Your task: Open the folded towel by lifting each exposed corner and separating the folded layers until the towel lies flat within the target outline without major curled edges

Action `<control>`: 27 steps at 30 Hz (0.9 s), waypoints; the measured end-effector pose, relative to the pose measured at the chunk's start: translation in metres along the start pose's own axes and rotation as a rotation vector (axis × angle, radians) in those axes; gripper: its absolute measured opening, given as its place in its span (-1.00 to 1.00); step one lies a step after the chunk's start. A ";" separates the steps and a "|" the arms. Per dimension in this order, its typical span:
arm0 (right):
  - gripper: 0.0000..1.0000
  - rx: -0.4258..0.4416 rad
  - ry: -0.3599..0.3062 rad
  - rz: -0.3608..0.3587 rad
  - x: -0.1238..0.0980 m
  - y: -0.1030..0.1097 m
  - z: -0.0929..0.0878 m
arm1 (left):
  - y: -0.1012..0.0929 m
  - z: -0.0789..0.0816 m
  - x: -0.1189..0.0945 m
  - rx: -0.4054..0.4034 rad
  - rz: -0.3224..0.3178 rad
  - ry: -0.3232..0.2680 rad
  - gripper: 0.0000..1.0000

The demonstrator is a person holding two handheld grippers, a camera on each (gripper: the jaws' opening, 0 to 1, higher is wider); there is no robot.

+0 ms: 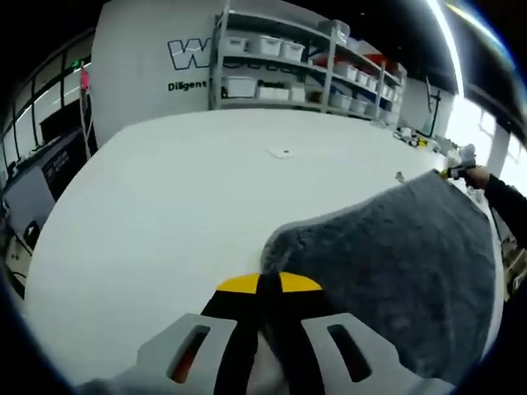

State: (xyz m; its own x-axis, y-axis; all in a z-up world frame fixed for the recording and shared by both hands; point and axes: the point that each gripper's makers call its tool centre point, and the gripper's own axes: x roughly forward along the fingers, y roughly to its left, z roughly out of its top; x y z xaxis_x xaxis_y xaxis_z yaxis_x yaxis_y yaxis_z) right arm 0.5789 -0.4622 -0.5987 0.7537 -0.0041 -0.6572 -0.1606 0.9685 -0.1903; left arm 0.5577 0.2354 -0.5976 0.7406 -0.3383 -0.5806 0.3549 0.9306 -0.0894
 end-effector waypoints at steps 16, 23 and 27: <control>-0.99 -0.025 -0.022 -0.003 0.002 0.018 0.007 | 0.011 0.003 0.002 -0.003 0.005 -0.012 -0.93; -0.99 -0.021 -0.037 -0.002 0.007 0.025 0.020 | 0.022 0.012 0.010 0.027 0.026 -0.014 -0.93; -0.99 -0.028 -0.037 0.006 0.049 0.006 0.049 | 0.027 0.016 0.016 0.014 0.030 -0.028 -0.93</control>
State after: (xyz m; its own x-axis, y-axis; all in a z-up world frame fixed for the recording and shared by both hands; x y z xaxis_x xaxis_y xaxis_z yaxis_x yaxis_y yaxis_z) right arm 0.6462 -0.4442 -0.5965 0.7757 0.0111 -0.6310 -0.1823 0.9612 -0.2072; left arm 0.5879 0.2525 -0.5964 0.7666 -0.3144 -0.5599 0.3402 0.9384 -0.0611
